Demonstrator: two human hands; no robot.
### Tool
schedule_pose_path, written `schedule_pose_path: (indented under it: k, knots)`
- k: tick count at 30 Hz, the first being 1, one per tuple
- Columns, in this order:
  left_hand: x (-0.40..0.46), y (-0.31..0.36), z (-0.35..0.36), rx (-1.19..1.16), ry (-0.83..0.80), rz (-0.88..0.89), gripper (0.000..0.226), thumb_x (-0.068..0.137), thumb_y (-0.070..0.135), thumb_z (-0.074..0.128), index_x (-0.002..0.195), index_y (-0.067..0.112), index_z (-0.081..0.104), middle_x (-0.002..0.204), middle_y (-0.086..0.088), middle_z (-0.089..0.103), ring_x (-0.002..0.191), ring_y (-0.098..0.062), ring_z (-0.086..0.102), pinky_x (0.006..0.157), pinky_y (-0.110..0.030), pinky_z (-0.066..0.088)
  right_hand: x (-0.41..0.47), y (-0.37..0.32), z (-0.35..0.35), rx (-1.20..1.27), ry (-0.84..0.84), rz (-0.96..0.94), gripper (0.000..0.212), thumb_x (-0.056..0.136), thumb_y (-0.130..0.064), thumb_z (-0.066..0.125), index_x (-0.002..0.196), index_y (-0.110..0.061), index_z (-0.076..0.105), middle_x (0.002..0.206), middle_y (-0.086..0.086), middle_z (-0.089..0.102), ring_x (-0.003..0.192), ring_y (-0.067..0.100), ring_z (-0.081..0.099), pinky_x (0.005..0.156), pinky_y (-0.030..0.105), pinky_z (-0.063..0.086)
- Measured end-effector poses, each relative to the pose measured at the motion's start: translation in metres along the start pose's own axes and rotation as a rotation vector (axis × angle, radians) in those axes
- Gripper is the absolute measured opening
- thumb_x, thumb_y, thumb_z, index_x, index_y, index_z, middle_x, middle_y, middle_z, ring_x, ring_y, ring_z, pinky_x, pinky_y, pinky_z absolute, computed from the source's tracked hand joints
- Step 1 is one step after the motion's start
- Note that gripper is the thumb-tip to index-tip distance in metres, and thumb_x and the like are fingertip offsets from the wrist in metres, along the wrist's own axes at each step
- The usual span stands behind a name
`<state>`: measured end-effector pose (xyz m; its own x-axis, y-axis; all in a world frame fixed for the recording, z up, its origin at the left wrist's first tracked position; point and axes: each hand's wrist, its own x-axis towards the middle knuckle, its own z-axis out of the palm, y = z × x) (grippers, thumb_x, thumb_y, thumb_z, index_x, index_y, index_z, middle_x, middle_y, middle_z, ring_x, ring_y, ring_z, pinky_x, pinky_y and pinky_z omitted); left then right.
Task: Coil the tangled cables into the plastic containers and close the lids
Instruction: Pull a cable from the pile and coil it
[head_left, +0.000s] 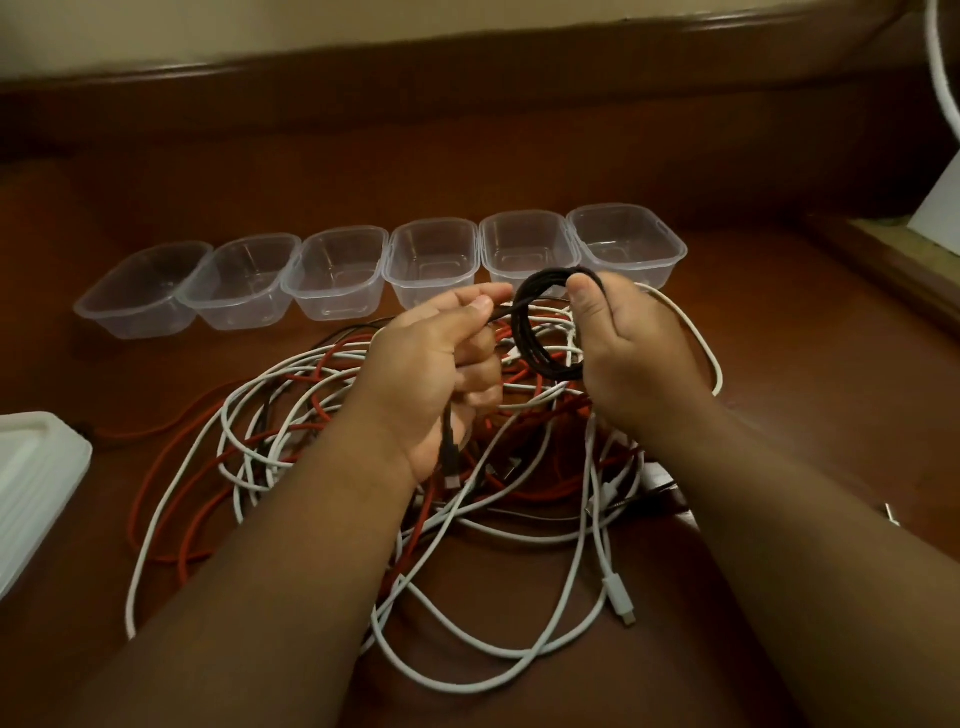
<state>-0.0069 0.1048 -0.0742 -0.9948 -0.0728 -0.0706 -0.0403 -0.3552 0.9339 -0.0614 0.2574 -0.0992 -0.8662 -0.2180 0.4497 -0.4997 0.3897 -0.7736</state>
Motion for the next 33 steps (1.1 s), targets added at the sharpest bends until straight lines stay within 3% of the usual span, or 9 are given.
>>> schedule_pose_path:
  k: [4,8,10,13,16,19,22,25,33]
  knots:
    - [-0.005,0.000,0.003,0.246,-0.019,0.083,0.024,0.105,0.014,0.041,0.111,0.017,0.064,0.054,0.008,0.035,0.046,-0.008,0.027,0.048,-0.026,0.023,-0.001,-0.007,-0.003,0.195,0.024,0.082,0.034,0.107,-0.032,0.036,0.079,-0.023,0.053,0.062,-0.007,0.046,0.055,0.005,0.042,0.054,0.027,0.037]
    - [-0.006,-0.006,0.003,0.597,-0.004,0.230,0.021,0.104,0.022,0.046,0.096,0.024,0.065,0.059,0.005,0.050,0.054,-0.010,0.046,0.053,-0.022,0.040,-0.001,-0.015,-0.006,0.643,0.086,0.325,0.041,0.105,-0.039,0.039,0.070,-0.026,0.055,0.069,0.000,0.048,0.072,0.024,0.046,0.067,0.042,0.040]
    - [-0.007,-0.008,0.003,0.710,0.002,0.290,0.020,0.102,0.025,0.050,0.092,0.028,0.067,0.070,0.008,0.064,0.066,-0.004,0.060,0.064,-0.017,0.050,-0.001,-0.020,-0.009,0.805,0.091,0.406,0.040,0.105,-0.039,0.039,0.072,-0.022,0.053,0.067,0.000,0.048,0.067,0.024,0.047,0.060,0.036,0.041]
    - [-0.004,-0.009,0.000,0.724,0.088,0.327,0.012,0.097,0.031,0.059,0.096,0.034,0.071,0.096,0.013,0.070,0.091,0.001,0.064,0.082,-0.017,0.052,-0.001,-0.023,-0.008,0.928,0.005,0.431,0.040,0.106,-0.039,0.035,0.074,-0.018,0.048,0.058,-0.005,0.043,0.053,0.013,0.046,0.047,0.025,0.038]
    - [-0.002,-0.010,-0.001,0.549,0.159,0.247,0.009,0.086,0.033,0.070,0.087,0.029,0.078,0.089,0.010,0.074,0.082,-0.003,0.066,0.078,-0.026,0.051,-0.002,-0.025,-0.007,0.982,-0.072,0.422,0.040,0.106,-0.039,0.032,0.076,-0.017,0.047,0.058,-0.005,0.043,0.047,0.009,0.043,0.043,0.022,0.037]
    - [-0.003,-0.011,0.008,0.103,0.146,0.090,0.010,0.088,0.017,0.068,0.084,0.014,0.076,0.080,-0.001,0.074,0.069,-0.008,0.066,0.063,-0.022,0.053,-0.005,-0.026,-0.005,0.891,-0.078,0.381,0.036,0.106,-0.037,0.036,0.080,-0.016,0.050,0.069,0.005,0.051,0.059,0.016,0.055,0.055,0.029,0.051]
    - [-0.006,-0.013,0.015,-0.131,0.148,0.025,0.016,0.097,0.010,0.056,0.096,0.006,0.071,0.087,-0.006,0.076,0.079,-0.012,0.072,0.065,-0.022,0.058,-0.006,-0.018,0.000,0.409,-0.032,0.191,0.026,0.106,-0.035,0.038,0.091,-0.026,0.057,0.087,0.006,0.064,0.085,0.022,0.065,0.081,0.042,0.055]
    - [-0.009,-0.017,0.018,-0.174,0.115,0.024,0.018,0.095,0.017,0.056,0.100,0.008,0.071,0.093,-0.008,0.075,0.090,-0.016,0.072,0.077,-0.029,0.059,-0.006,-0.011,0.004,0.160,-0.007,0.075,0.018,0.106,-0.030,0.037,0.097,-0.036,0.051,0.086,-0.009,0.062,0.081,-0.005,0.060,0.066,0.013,0.047]
    - [-0.009,-0.022,0.016,-0.217,-0.024,-0.051,0.017,0.079,0.021,0.062,0.092,0.018,0.072,0.085,0.000,0.071,0.081,-0.010,0.067,0.079,-0.028,0.048,-0.004,-0.005,0.005,0.082,-0.076,0.087,0.022,0.106,-0.034,0.036,0.108,-0.024,0.056,0.089,-0.009,0.064,0.083,-0.005,0.058,0.063,0.012,0.045]
